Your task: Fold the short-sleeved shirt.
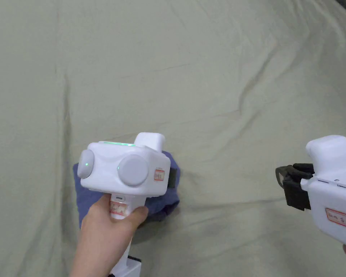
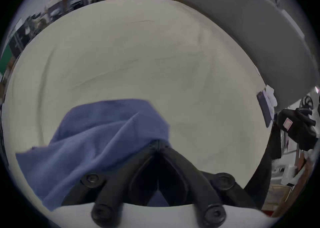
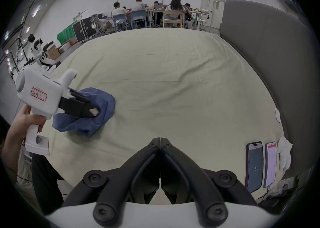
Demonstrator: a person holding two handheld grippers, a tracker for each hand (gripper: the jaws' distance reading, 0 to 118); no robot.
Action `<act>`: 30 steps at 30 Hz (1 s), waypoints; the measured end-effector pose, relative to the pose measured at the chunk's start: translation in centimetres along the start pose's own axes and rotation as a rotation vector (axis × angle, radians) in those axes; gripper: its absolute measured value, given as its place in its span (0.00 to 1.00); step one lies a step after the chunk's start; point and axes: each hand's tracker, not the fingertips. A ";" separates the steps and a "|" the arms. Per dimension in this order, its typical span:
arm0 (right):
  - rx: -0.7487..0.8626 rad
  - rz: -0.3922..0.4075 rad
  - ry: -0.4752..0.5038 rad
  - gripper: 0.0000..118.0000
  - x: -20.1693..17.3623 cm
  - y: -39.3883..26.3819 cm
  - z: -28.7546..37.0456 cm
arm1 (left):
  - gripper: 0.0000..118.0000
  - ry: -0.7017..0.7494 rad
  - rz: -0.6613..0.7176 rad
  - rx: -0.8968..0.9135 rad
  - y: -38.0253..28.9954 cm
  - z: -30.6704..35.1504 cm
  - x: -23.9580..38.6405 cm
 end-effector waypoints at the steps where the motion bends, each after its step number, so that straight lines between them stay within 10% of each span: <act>1: 0.001 0.005 0.003 0.02 -0.3 0.1 0.0 | 0.01 -0.001 -0.006 -0.011 0.3 -0.2 0.4; 8: 0.052 0.048 0.079 0.02 -3.3 2.2 1.4 | 0.01 -0.217 0.096 0.133 -0.6 8.1 -2.3; 15: 0.113 0.187 0.228 0.02 -10.8 5.9 1.3 | 0.00 0.028 0.254 0.351 -6.5 21.3 -12.0; 20: 0.042 0.242 0.359 0.02 -17.1 7.3 -3.9 | 0.00 0.047 0.374 0.334 -9.7 21.6 -16.7; 25: -0.164 0.305 0.238 0.02 -19.4 5.2 -15.1 | 0.01 -0.140 0.491 0.296 -10.8 17.1 -19.1; 27: -0.214 0.291 0.260 0.02 -18.1 3.9 -19.1 | 0.15 -0.242 0.563 0.310 -10.7 14.6 -20.1; 29: -0.182 0.116 0.378 0.02 -15.9 5.4 -18.0 | 0.37 -0.303 0.583 0.291 -10.7 12.5 -20.8; 30: -0.201 0.105 0.415 0.02 -15.0 5.7 -17.6 | 0.78 -0.297 0.575 0.251 -10.5 11.2 -20.8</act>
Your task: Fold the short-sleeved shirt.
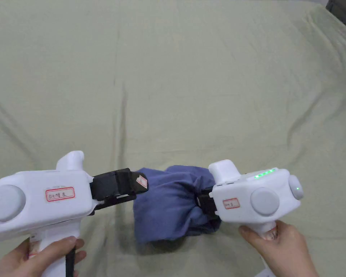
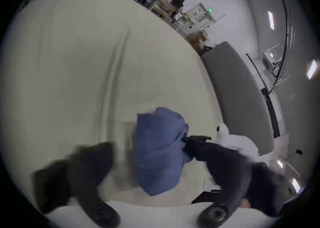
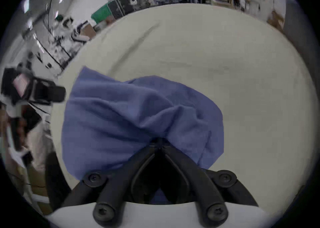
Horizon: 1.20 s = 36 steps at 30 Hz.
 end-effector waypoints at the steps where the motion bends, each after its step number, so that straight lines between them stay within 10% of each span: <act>1: -0.002 0.007 0.019 0.02 0.5 0.0 -0.2 | 1.00 -0.012 -0.014 -0.011 0.1 -0.9 -0.2; 9: 0.010 -0.011 0.111 0.02 1.5 -0.4 0.5 | 1.00 0.011 -0.132 -0.184 -0.5 -8.5 0.6; 11: 0.011 -0.007 0.113 0.02 1.3 -0.3 0.7 | 0.59 -0.074 -0.083 -0.165 -0.9 -8.5 0.1; 13: 0.019 0.004 0.108 0.02 0.8 -0.4 1.2 | 0.46 -0.113 -0.008 -0.135 -0.4 -7.3 -0.9; 27: 0.201 0.156 0.165 0.02 -10.6 4.7 5.0 | 0.45 0.182 -0.210 -0.153 7.3 5.9 -6.4; 36: 0.198 0.303 0.241 0.02 -22.7 10.0 0.0 | 0.44 0.398 -0.079 -0.134 11.9 16.8 -17.4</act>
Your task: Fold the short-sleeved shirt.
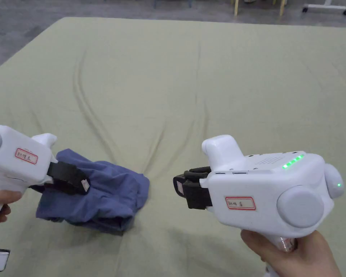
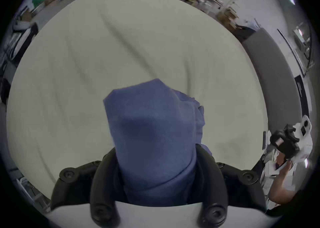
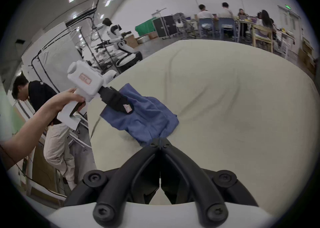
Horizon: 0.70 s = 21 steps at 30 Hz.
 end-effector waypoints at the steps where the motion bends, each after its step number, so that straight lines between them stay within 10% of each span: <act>1: -0.007 0.008 0.013 0.02 -0.9 0.5 -1.2 | 0.44 0.006 0.006 -0.001 0.9 -0.1 -2.8; 3: -0.019 0.027 0.029 0.02 -2.3 1.2 -3.1 | 0.47 0.001 0.064 0.005 1.0 -0.6 -5.7; 6: -0.036 0.032 0.055 0.02 -3.4 1.4 -4.7 | 0.99 0.140 0.064 0.070 -0.7 -0.7 -6.2; 13: -0.054 0.043 0.046 0.02 -3.3 0.2 -3.3 | 1.00 0.263 0.176 0.302 -4.6 4.0 -10.2; 15: -0.039 0.032 0.037 0.02 -2.7 0.1 -2.0 | 0.75 0.281 0.148 0.385 -5.8 6.4 -9.0; 16: -0.030 0.028 0.031 0.02 -2.3 -0.1 -1.1 | 0.17 0.286 0.042 0.444 -6.6 7.9 -7.7; 17: -0.013 0.027 0.013 0.02 -2.0 -0.2 0.0 | 0.00 0.347 -0.017 0.489 -7.0 9.1 -6.6; 21: 0.078 0.007 -0.075 0.02 -0.6 -0.6 5.7 | 0.00 0.391 -0.086 0.669 -8.3 13.0 1.0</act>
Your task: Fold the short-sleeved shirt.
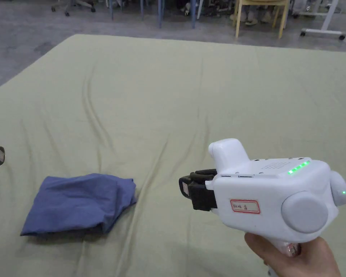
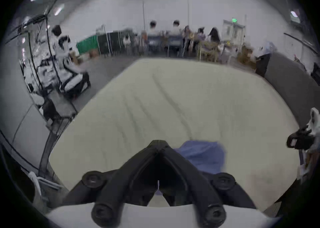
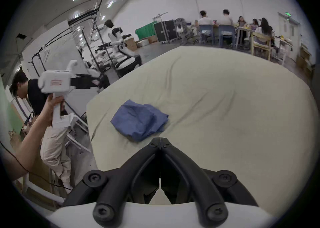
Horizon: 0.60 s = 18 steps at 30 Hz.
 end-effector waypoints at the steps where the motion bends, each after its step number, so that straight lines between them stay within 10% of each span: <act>1: 0.027 -0.008 -0.020 0.02 0.5 0.0 1.5 | 0.00 -0.013 0.014 0.038 0.6 1.3 1.7; 18: 0.515 -0.009 -0.633 0.02 8.0 -2.7 35.4 | 0.00 -0.268 -0.108 0.459 6.1 18.2 33.6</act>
